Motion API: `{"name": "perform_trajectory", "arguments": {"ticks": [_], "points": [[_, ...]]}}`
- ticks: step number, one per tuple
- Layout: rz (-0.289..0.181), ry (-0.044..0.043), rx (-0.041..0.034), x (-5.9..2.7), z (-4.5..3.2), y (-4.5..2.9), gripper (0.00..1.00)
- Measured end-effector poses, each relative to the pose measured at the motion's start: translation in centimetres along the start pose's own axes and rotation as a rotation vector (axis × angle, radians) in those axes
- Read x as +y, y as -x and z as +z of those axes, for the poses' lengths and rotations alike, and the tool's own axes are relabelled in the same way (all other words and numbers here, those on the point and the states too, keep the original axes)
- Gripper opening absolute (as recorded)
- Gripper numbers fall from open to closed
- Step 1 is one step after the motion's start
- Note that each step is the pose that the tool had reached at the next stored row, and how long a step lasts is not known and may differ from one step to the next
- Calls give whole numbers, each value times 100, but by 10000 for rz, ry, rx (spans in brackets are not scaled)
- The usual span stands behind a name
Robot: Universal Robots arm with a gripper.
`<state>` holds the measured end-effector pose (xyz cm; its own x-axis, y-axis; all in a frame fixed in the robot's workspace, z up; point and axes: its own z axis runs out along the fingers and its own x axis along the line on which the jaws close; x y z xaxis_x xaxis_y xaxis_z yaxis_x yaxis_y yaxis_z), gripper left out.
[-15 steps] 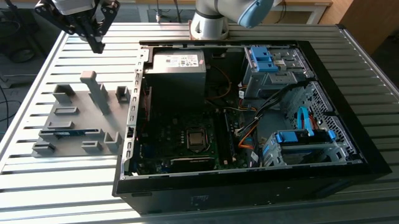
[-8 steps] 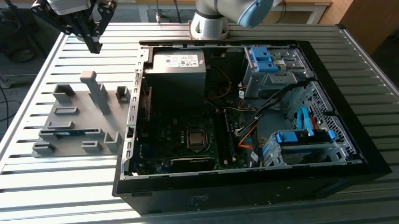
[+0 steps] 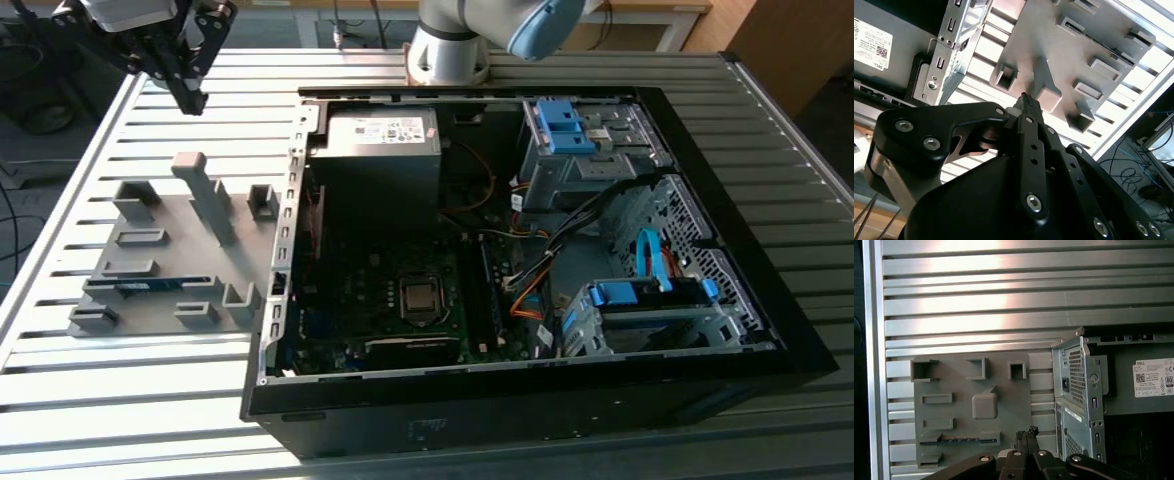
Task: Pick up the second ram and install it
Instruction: 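Reach for the second ram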
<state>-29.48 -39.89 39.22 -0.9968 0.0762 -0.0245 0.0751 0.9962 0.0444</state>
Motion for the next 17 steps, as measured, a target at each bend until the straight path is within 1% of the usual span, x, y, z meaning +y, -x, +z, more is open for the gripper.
{"name": "perform_trajectory", "arguments": {"ticks": [17], "points": [[0, -1, 1, -15, -6, -200, 11]]}}
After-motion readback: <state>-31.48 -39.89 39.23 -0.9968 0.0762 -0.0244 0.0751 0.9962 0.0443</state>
